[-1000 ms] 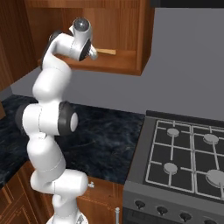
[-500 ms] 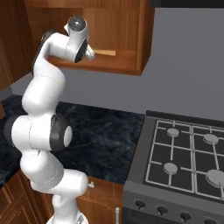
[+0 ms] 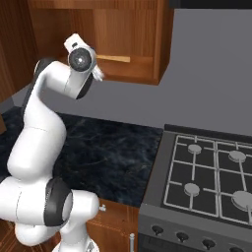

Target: Organize the utensils by type. Pick up the wooden spoons from the counter and place them in the open cabinet. Then pick up the metallic utensils from the counter and place them in the open drawer.

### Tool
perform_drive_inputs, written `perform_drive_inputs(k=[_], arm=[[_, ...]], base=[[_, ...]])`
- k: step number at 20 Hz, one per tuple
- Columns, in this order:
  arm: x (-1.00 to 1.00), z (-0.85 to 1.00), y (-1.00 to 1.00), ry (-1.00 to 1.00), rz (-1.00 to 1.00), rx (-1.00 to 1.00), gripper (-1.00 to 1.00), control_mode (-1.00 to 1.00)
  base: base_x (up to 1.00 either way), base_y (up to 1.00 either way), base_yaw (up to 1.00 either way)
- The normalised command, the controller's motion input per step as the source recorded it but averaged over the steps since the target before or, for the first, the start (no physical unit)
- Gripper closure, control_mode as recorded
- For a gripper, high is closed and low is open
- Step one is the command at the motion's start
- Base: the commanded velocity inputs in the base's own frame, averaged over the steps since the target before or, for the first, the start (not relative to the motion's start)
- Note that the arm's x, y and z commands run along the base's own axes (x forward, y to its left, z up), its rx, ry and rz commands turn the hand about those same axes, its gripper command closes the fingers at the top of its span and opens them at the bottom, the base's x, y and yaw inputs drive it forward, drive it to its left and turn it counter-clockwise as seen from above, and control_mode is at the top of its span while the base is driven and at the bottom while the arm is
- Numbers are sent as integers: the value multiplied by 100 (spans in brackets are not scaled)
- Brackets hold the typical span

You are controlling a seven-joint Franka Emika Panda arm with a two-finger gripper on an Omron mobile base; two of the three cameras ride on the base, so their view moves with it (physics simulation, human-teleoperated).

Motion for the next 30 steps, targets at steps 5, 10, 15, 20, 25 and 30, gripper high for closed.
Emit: perform_drive_inputs(k=[5, 10, 15, 20, 25, 30], arm=[[-97, 27, -10, 1, -24, 21, -100, -100], [-96, 18, -17, 4, -38, 21, -100, -100], [-88, 3, -15, 31, -43, 23, -100, -100], [-80, -4, -3, 53, -48, 29, -100, -100], [-57, -38, -13, 29, -36, 48, -100, -100], [-24, -100, -2, -6, -21, 30, -100, -100]], base=[[0, 0, 0], [0, 0, 0], [0, 0, 0], [0, 0, 0], [0, 0, 0], [0, 0, 0]])
